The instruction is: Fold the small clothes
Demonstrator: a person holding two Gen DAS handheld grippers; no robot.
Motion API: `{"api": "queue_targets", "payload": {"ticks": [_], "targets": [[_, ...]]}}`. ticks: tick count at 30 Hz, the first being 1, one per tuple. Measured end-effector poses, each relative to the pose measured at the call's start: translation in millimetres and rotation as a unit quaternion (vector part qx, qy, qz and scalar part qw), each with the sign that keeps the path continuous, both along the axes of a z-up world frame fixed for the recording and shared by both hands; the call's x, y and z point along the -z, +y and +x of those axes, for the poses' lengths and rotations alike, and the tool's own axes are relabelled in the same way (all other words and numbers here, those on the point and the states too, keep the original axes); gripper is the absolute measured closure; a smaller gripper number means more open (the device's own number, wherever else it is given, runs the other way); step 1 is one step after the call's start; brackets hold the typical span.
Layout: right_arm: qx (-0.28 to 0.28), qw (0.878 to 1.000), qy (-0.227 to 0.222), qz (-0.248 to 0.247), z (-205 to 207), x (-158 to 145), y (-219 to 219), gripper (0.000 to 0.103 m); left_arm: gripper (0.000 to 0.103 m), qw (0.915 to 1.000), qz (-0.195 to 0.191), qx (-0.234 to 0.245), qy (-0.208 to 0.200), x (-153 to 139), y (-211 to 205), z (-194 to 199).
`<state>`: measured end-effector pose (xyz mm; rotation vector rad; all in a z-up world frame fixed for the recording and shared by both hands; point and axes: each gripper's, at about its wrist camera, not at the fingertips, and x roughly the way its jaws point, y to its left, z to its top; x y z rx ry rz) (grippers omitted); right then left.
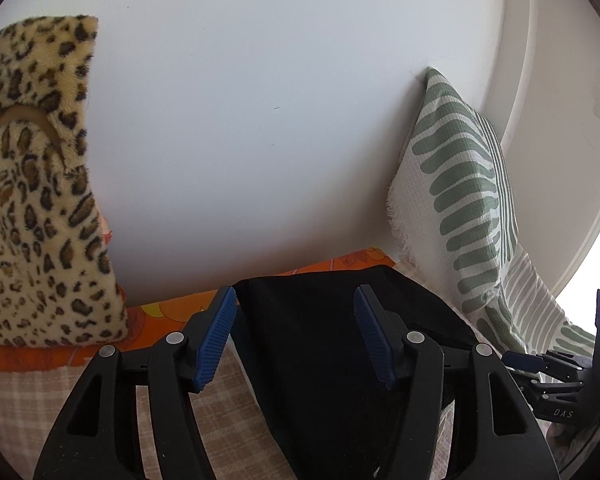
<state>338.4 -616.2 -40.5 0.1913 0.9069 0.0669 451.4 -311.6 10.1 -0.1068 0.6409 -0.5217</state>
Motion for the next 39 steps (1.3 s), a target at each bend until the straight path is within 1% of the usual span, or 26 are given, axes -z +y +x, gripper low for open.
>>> {"api": "queue_targets", "payload": {"ticks": [3,4,8,12,16,18,20,22,23,24,25,29,33,35,39], "targets": [[0.001,1.0,-0.008,0.0,-15.2,-15.2,5.8,0.052,0.036,0.9999,0.0,0.002,-0.012,-14.6,3.9,-19.3],[0.002,1.0,-0.01,0.0,-20.6,-20.0,7.6,0.052,0.036,0.9999,0.0,0.004,-0.015,-18.7,4.8,-25.3],[0.005,1.0,-0.022,-0.002,-42.3,-36.9,13.9,0.045,0.034,0.9996,0.005,0.012,-0.025,-33.3,9.1,-48.5],[0.009,1.0,-0.029,0.005,-61.0,-49.8,18.2,0.044,0.031,0.9995,0.0,0.012,-0.03,-43.4,19.1,-71.9],[0.013,0.999,-0.037,0.01,-81.4,-61.2,28.4,0.043,0.031,0.9991,0.009,0.013,-0.04,-50.7,33.3,-101.0],[0.017,0.999,-0.044,0.005,-95.8,-66.6,36.1,0.038,0.031,0.999,0.01,0.017,-0.041,-53.0,41.6,-117.1],[0.021,0.998,-0.055,0.002,-110.8,-71.9,44.5,0.031,0.03,0.9986,0.012,0.023,-0.046,-55.3,49.3,-135.1],[0.021,0.998,-0.063,-0.004,-123.2,-76.6,54.2,0.027,0.026,0.9979,0.02,0.028,-0.055,-58.1,56.2,-154.0],[0.023,0.997,-0.068,-0.007,-130.1,-78.5,59.4,0.026,0.023,0.9976,0.021,0.028,-0.06,-59.2,60.0,-164.0],[0.022,0.997,-0.07,-0.009,-136.1,-80.3,64.8,0.026,0.022,0.9973,0.021,0.029,-0.064,-60.3,64.0,-173.5],[0.021,0.997,-0.073,-0.01,-142.0,-81.9,70.1,0.025,0.022,0.997,0.022,0.032,-0.066,-60.4,67.3,-182.2],[0.026,0.996,-0.088,-0.016,-168.0,-86.6,90.5,0.016,0.02,0.9973,0.03,0.028,-0.062,-56.9,82.3,-213.0],[0.031,0.994,-0.099,-0.021,-190.5,-87.3,108.2,0.013,0.019,0.9973,0.037,0.02,-0.06,-50.1,97.3,-241.2],[0.033,0.994,-0.103,-0.015,-199.7,-85.2,115.3,0.01,0.019,0.9974,0.037,0.017,-0.059,-46.0,104.1,-254.0],[0.026,0.994,-0.1,-0.026,-212.2,-76.6,132.9,0.01,0.015,0.9971,0.042,0.005,-0.064,-37.4,114.6,-275.4]]}}
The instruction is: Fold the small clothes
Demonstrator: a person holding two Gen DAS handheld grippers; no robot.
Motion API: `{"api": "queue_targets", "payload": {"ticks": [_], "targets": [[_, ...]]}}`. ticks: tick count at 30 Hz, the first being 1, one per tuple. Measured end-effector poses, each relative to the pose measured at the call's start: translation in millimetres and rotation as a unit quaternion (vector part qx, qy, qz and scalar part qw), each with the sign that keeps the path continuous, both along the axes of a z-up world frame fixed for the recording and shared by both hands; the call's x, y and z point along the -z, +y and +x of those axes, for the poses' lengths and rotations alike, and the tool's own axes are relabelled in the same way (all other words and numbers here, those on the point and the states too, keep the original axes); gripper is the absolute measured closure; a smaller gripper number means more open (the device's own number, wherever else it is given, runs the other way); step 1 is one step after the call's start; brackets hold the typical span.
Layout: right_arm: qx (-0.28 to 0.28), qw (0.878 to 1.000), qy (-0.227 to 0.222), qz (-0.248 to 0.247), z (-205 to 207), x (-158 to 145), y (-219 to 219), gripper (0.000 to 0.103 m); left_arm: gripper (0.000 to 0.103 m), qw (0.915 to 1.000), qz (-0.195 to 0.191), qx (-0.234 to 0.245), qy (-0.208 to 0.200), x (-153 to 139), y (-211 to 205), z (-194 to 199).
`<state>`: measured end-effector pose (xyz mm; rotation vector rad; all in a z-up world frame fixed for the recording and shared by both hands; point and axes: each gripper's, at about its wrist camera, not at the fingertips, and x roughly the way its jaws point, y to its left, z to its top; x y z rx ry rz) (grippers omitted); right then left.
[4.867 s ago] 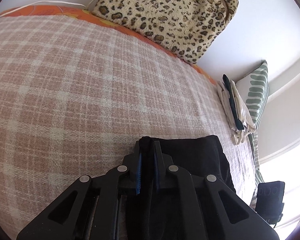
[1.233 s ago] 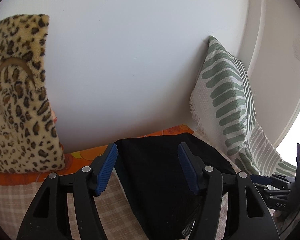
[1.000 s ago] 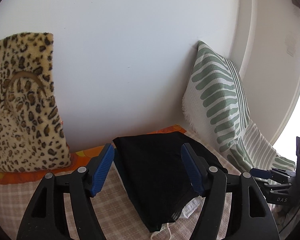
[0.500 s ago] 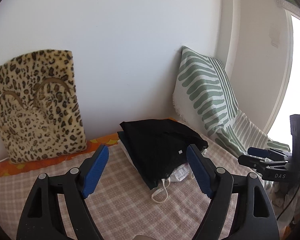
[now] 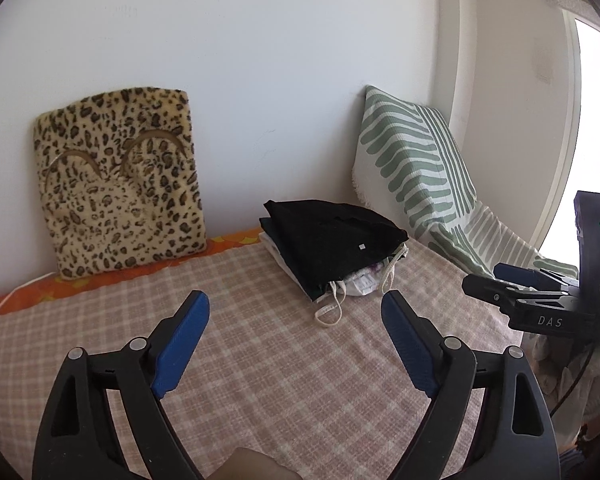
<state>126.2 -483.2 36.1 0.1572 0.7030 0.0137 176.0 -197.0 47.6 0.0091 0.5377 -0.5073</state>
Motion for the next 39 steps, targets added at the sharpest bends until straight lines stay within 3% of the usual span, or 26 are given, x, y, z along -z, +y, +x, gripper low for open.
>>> {"api": "queue_targets", "payload": {"ticks": [9,17,24,39], "targets": [[-0.006,1.0,0.005,-0.003,-22.0,19.7,20.0,0.01,0.015,0.9996,0.023,-0.013,0.005,22.8,10.1,-30.5],[0.009,1.0,0.009,0.002,-25.2,36.0,17.6,0.009,0.014,0.9987,0.04,-0.005,0.031,47.8,12.5,-32.0],[0.008,1.0,0.015,0.0,-25.0,45.5,17.0,0.009,0.014,0.998,0.058,-0.014,0.022,59.6,19.3,-37.1],[0.017,1.0,0.013,0.005,-23.9,47.5,18.6,0.009,0.014,0.9982,0.055,-0.017,0.019,57.5,26.9,-41.1]]}}
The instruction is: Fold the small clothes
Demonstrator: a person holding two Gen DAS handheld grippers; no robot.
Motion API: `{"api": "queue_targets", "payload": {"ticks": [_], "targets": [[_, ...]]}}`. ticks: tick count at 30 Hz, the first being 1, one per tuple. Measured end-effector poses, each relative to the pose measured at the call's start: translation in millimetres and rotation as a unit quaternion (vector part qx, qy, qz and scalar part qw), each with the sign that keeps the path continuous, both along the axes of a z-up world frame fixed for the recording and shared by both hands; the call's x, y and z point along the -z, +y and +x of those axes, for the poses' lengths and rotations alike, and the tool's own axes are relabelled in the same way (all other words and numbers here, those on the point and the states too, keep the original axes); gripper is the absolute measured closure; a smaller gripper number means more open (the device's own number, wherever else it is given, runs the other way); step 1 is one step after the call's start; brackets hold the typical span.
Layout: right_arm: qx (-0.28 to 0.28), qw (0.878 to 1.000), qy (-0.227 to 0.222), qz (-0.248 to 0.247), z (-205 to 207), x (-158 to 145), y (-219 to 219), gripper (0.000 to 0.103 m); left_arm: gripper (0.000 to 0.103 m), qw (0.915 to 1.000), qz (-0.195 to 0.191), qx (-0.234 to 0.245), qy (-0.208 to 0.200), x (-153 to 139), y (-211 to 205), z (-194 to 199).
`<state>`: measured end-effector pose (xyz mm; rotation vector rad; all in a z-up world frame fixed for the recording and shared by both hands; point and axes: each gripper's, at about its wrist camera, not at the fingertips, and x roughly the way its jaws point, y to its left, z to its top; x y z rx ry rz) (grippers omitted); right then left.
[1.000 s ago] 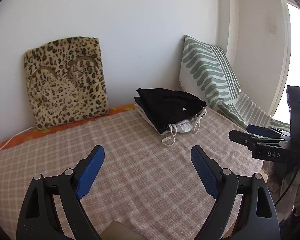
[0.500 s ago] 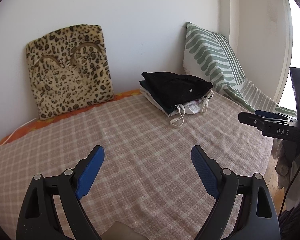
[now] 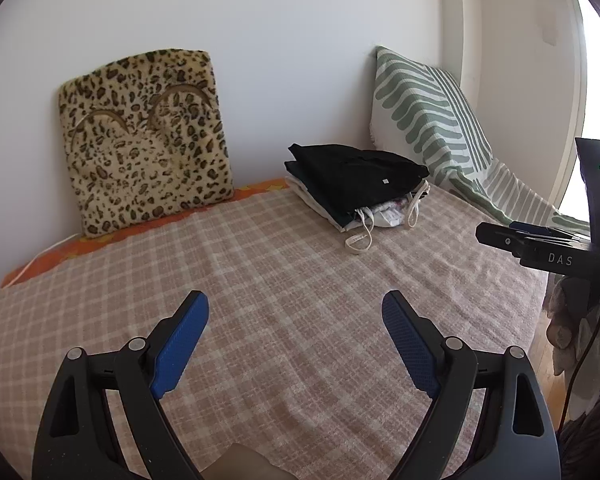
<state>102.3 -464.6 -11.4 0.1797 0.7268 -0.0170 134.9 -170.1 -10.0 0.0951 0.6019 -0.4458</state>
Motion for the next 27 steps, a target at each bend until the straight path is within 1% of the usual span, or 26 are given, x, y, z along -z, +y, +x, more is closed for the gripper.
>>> {"api": "queue_targets", "payload": {"ticks": [11,21,27], "targets": [[0.0,1.0,0.003,0.013,-0.6,0.8,-3.0,0.009,0.014,1.0,-0.001,0.001,-0.002,-0.7,-2.1,-2.4],[-0.005,1.0,0.004,0.018,-0.1,1.2,4.7,0.009,0.014,1.0,-0.002,-0.001,-0.001,-1.7,-0.5,-1.6],[-0.013,1.0,0.004,0.01,-0.6,1.2,11.1,0.009,0.014,1.0,-0.004,-0.002,0.002,-1.4,0.5,-2.3]]}}
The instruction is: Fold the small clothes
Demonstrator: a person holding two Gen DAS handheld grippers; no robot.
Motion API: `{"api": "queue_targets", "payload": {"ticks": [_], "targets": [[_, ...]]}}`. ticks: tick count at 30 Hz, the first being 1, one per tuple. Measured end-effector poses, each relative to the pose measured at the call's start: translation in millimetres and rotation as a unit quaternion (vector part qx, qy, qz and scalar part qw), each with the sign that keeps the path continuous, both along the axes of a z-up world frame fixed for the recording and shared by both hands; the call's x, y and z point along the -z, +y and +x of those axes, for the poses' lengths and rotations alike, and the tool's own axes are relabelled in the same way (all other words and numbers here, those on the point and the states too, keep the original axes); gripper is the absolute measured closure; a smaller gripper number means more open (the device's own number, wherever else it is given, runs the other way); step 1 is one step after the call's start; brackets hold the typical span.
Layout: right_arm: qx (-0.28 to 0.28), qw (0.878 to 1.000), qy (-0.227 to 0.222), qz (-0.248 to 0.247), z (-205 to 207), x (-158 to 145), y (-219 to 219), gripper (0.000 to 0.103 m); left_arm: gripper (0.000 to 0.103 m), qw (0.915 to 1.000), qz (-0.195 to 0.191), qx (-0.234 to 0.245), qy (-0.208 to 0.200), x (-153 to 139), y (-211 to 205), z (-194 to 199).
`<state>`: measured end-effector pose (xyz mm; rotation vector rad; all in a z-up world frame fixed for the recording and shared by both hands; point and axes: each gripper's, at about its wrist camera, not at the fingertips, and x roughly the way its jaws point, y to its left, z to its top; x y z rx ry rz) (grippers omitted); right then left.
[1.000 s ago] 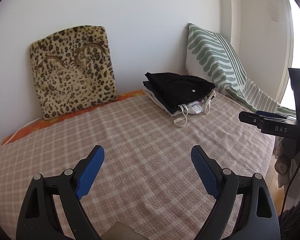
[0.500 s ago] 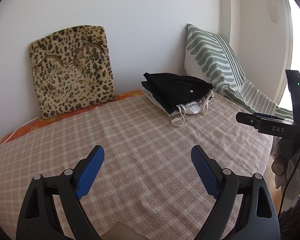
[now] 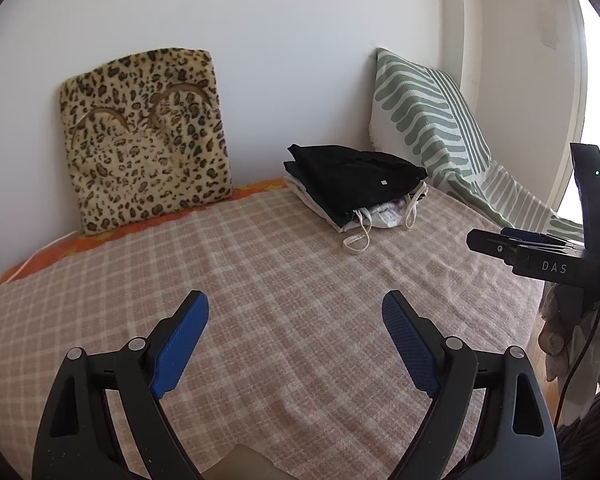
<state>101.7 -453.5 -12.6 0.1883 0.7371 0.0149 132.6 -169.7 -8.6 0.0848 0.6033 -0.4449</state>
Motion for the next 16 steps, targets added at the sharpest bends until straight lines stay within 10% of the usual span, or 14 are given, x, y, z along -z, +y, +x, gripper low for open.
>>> {"api": "queue_targets", "payload": {"ticks": [16], "targets": [[-0.002,1.0,0.003,-0.001,-0.3,0.6,2.6,0.009,0.014,0.9998,-0.011,-0.018,0.001,-1.4,9.5,1.5]]}}
